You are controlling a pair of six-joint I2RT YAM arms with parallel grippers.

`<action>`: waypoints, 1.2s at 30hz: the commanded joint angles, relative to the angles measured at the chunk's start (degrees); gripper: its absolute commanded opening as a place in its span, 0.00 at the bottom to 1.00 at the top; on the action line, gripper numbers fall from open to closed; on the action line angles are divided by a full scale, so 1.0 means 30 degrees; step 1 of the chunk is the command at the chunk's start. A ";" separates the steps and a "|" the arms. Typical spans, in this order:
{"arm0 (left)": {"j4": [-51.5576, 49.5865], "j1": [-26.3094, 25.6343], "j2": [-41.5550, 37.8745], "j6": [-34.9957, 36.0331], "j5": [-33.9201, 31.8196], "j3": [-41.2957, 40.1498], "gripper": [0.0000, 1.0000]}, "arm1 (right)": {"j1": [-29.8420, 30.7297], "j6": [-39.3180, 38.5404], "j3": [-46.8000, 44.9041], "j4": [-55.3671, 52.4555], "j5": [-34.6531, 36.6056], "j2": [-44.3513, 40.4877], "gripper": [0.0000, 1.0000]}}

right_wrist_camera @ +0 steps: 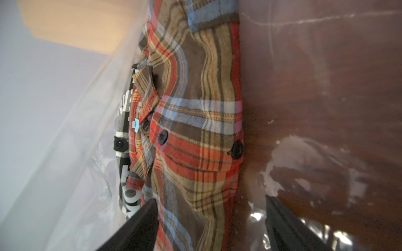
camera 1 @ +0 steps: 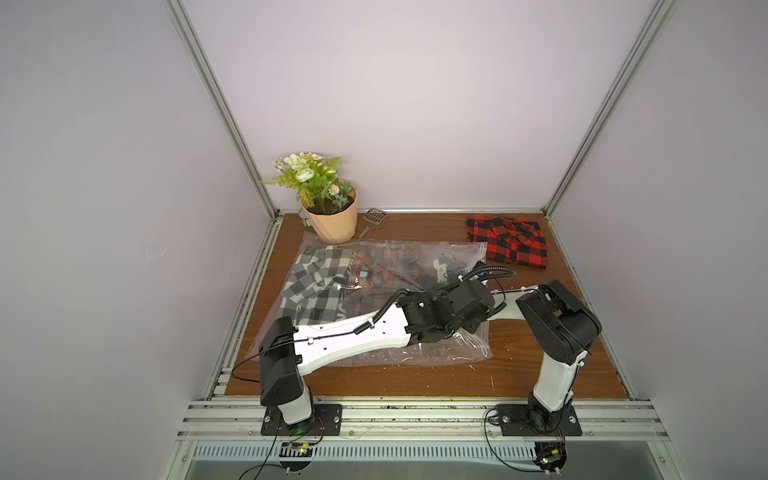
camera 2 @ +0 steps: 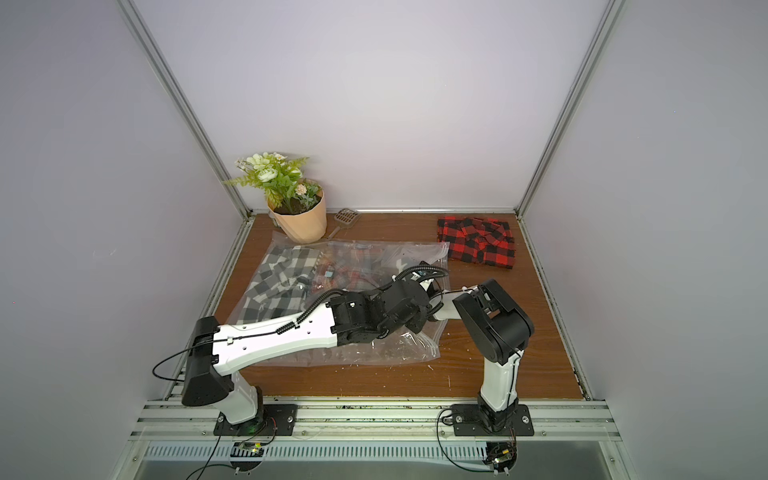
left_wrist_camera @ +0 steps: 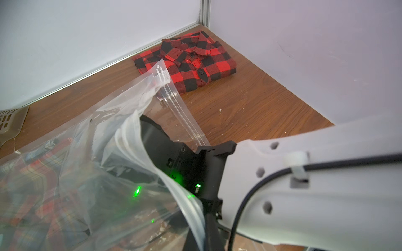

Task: Take the shirt out of the vacuum bag
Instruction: Take out the shirt from the vacuum bag.

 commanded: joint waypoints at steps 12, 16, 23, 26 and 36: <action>0.1755 -0.0188 -0.1183 0.0172 0.0464 -0.0586 0.01 | 0.1614 0.0992 0.2941 -0.5081 0.3239 0.3417 0.76; 0.1759 -0.0190 -0.1219 0.0202 0.0515 -0.0634 0.01 | 0.1382 0.1806 0.1782 -0.1123 0.2004 0.3906 0.63; 0.1918 -0.0139 -0.1322 0.0171 0.0446 -0.1128 0.01 | 0.1046 0.2562 0.0678 0.4557 -0.0060 0.4903 0.23; 0.2098 0.0101 -0.1383 0.0005 0.0536 -0.1760 0.01 | 0.0895 0.2840 0.0000 0.5719 -0.0199 0.4709 0.12; 0.3040 0.1728 -0.1787 -0.0702 0.0638 -0.4168 0.01 | -0.0127 0.2698 -0.2597 0.8205 -0.2590 0.2282 0.00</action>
